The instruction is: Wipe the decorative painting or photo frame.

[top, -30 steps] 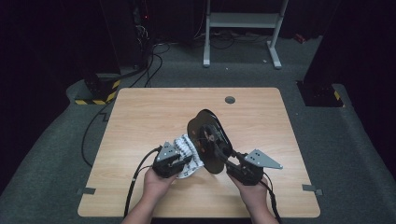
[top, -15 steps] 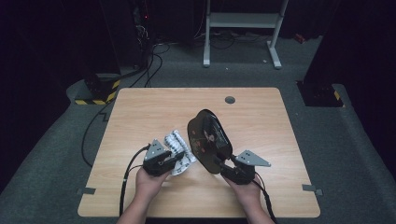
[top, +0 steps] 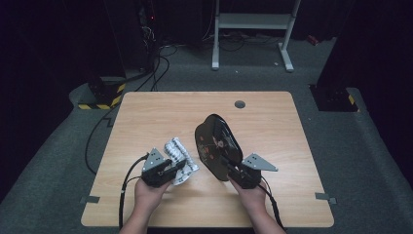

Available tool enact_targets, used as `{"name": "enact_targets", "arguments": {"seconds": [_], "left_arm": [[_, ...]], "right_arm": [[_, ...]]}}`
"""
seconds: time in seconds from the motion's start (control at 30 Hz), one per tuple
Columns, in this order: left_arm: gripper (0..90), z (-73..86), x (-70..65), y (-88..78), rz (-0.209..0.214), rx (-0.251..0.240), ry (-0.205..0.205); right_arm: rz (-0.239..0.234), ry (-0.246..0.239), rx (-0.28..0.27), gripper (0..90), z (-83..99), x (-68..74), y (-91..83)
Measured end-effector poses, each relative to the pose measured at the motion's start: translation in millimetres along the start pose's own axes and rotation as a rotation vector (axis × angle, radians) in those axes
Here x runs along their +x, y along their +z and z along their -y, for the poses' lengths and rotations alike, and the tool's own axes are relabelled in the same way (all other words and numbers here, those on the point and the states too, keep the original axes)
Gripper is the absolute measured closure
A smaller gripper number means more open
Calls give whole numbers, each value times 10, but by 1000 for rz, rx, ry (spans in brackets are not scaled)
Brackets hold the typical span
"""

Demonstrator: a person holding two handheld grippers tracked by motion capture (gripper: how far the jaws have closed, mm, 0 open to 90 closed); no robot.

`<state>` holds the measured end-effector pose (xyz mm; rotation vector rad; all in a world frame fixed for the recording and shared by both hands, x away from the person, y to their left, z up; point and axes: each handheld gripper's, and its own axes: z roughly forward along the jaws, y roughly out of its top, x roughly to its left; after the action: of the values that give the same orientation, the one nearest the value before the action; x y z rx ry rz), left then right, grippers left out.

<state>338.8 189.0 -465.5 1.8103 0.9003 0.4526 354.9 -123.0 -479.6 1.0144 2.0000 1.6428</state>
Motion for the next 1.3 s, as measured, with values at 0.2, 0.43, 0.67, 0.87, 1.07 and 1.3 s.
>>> {"name": "enact_targets", "arguments": {"seconds": [0.2, 0.43, 0.67, 0.87, 1.07, 1.3], "left_arm": [[725, 10, 31, -42, -15, -1, -2], [725, -4, 91, -87, -22, -25, -22], [725, -54, 90, -90, -16, -41, -16], [726, -111, 82, -51, -3, -52, -9], [727, -168, 77, -30, 13, -73, -8], [730, -243, 38, -65, 30, -105, -4]], "right_arm": [[2, -12, -12, 811, -13, 18, 1], [-41, -44, -19, 812, -5, 148, -79], [-76, -41, -25, 810, 59, 214, -156], [-81, -22, -30, 806, 124, 185, -197], [-79, -21, -40, 759, 139, 215, -244], [-67, -42, -4, 611, 109, 228, -319]]}}
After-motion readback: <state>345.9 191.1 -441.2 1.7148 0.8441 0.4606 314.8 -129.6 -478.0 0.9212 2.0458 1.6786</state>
